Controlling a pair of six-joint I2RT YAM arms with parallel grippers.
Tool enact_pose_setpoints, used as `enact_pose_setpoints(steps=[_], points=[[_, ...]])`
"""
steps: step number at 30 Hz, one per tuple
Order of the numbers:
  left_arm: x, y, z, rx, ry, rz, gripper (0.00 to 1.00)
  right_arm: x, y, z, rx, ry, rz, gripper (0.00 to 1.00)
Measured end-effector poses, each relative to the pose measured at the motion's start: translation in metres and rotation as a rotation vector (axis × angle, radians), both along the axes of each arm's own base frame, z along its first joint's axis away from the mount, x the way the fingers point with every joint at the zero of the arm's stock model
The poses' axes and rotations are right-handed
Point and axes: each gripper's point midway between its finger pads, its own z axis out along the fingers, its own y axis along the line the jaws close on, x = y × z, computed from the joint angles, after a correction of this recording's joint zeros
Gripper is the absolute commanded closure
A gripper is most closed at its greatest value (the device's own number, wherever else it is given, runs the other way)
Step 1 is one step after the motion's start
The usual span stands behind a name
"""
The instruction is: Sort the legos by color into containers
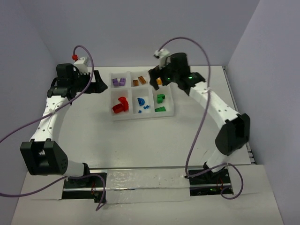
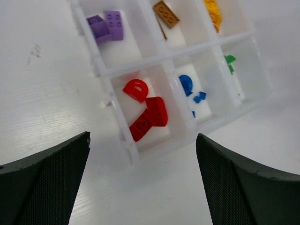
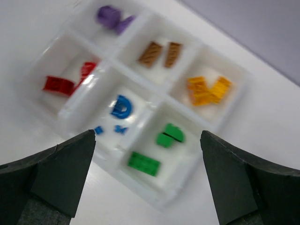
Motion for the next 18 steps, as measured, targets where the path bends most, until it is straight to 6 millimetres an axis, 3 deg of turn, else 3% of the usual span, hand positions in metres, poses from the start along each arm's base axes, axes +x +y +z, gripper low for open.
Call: enact_pose_setpoints(steps=[4,6,9,14,18], points=[[0.006,0.019,0.001,0.070,-0.025,0.079,0.01,0.005,-0.102,0.037,0.044,-0.069,-0.213,0.00],[0.009,0.029,0.002,0.106,-0.041,0.121,0.01,0.002,-0.148,0.037,0.043,-0.070,-0.310,0.00],[0.011,0.042,0.000,0.149,-0.051,0.172,0.01,-0.007,-0.200,0.017,0.032,-0.025,-0.423,0.00],[0.009,0.066,-0.024,0.193,-0.010,0.255,0.01,-0.031,-0.246,-0.036,0.019,0.110,-0.528,0.00],[0.009,0.073,-0.035,0.214,0.012,0.284,0.01,-0.043,-0.252,-0.051,0.021,0.148,-0.547,0.00]])
